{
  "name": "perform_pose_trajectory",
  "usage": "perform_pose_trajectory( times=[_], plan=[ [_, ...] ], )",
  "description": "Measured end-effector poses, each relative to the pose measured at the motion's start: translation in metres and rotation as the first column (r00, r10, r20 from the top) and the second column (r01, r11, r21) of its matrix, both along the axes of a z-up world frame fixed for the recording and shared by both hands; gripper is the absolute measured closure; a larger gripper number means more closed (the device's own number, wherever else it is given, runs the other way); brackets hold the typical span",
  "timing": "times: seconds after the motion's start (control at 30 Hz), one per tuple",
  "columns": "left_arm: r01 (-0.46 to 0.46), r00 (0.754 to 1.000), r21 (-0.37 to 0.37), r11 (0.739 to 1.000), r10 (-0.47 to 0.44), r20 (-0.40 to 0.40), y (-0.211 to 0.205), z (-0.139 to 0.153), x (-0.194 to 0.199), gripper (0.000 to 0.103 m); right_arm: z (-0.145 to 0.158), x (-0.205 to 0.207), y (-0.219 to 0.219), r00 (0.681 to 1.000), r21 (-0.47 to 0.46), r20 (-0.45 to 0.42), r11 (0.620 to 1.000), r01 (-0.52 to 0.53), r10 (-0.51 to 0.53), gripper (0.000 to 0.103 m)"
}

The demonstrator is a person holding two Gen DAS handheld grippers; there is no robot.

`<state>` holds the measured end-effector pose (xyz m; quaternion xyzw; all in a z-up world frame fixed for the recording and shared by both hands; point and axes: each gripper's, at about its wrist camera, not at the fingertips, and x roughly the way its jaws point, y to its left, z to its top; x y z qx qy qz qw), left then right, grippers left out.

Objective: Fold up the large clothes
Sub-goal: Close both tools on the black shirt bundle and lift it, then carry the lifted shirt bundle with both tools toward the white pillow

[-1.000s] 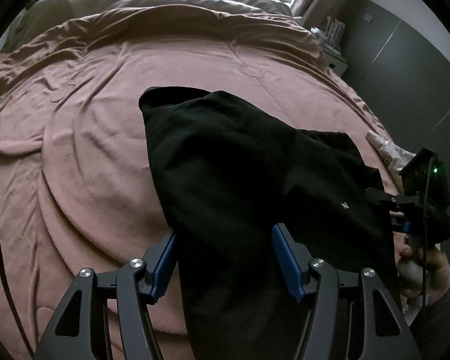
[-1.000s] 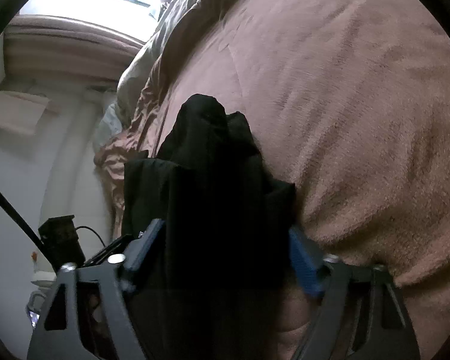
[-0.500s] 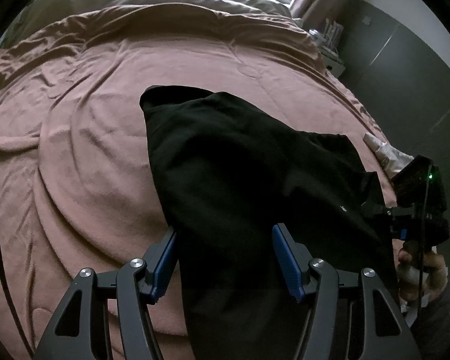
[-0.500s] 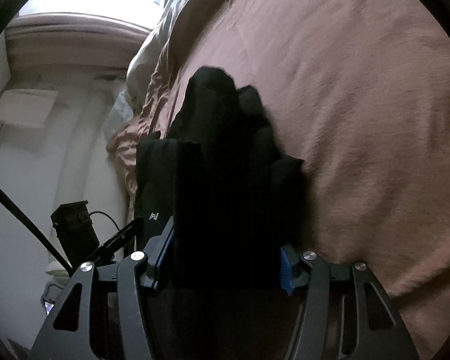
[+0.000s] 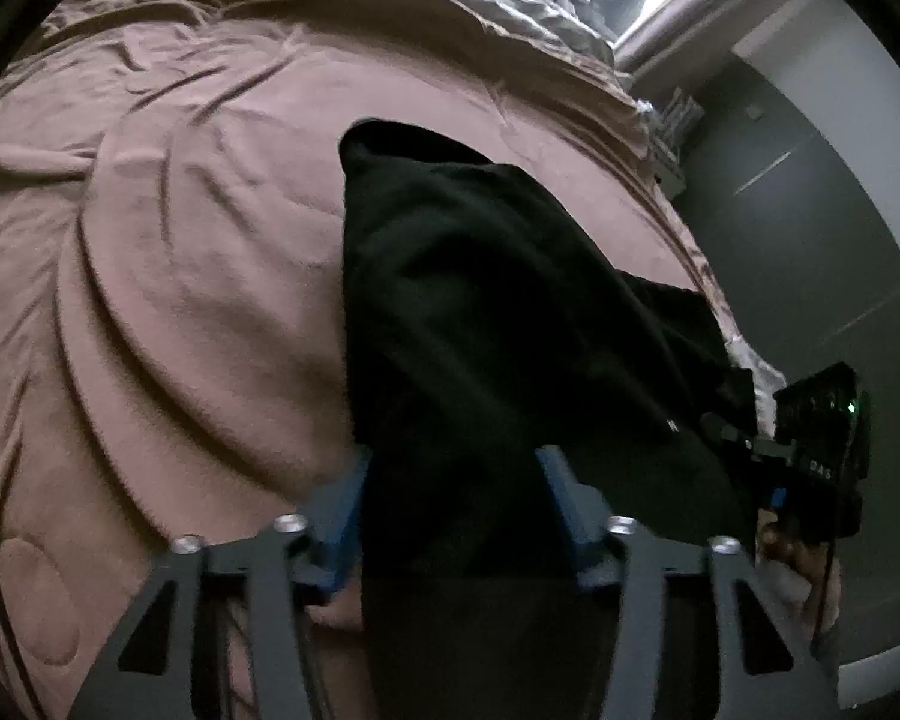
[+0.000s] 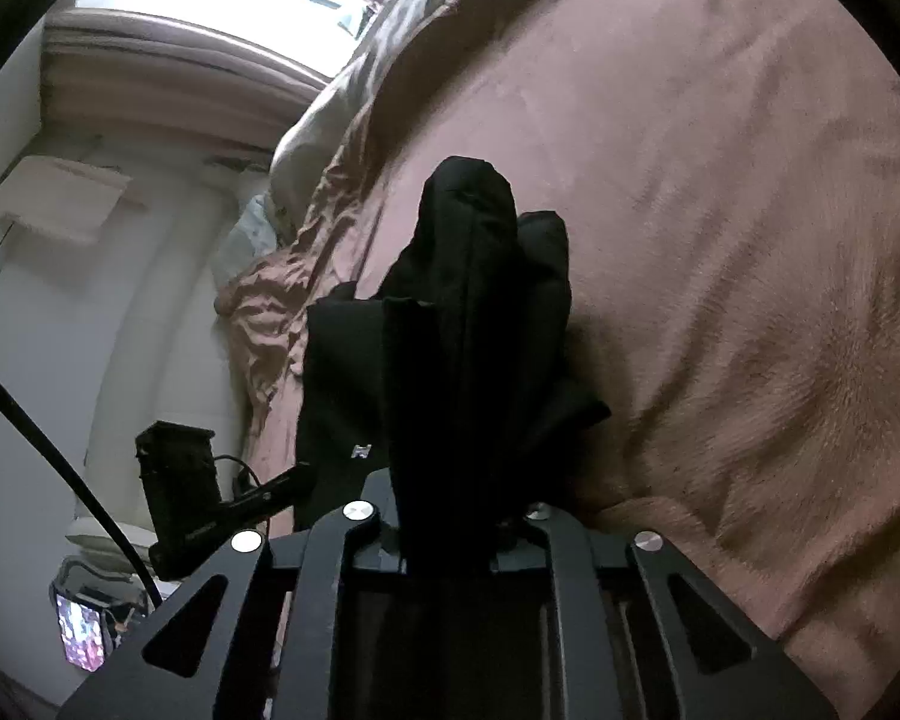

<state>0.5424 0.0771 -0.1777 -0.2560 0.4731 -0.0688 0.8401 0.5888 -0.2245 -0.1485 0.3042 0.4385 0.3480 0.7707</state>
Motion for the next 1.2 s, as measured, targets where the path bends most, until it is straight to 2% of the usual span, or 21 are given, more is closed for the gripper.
perform_pose_trajectory(
  times=[0.1, 0.3, 0.47, 0.7, 0.97, 1.2],
  plan=[
    [-0.006, 1.0, -0.014, 1.0, 0.006, 0.014, 0.0, 0.01, -0.007, 0.068, 0.012, -0.015, 0.004, 0.999, -0.007, 0.038, 1.0, -0.005, 0.005, 0.092],
    [-0.01, 0.995, -0.033, 0.999, 0.013, 0.097, -0.004, 0.043, -0.035, 0.076, 0.037, -0.053, 0.004, 0.993, 0.003, 0.117, 1.0, -0.006, 0.006, 0.092],
    [-0.006, 0.985, -0.041, 0.999, 0.013, 0.172, -0.01, 0.075, -0.06, 0.081, 0.06, -0.088, -0.001, 0.981, 0.018, 0.193, 1.0, -0.004, 0.0, 0.092],
    [0.026, 0.962, -0.045, 0.999, -0.012, 0.274, -0.031, 0.125, -0.085, 0.082, 0.103, -0.141, -0.028, 0.948, 0.026, 0.317, 1.0, 0.016, -0.024, 0.092],
    [0.109, 0.931, -0.036, 0.993, -0.089, 0.354, -0.097, 0.177, -0.087, 0.082, 0.137, -0.191, -0.09, 0.909, 0.004, 0.408, 0.996, 0.094, -0.088, 0.092],
    [0.187, 0.911, -0.046, 0.981, -0.156, 0.381, -0.171, 0.204, -0.068, 0.082, 0.152, -0.22, -0.153, 0.89, 0.008, 0.425, 0.984, 0.179, -0.165, 0.092]
  ],
)
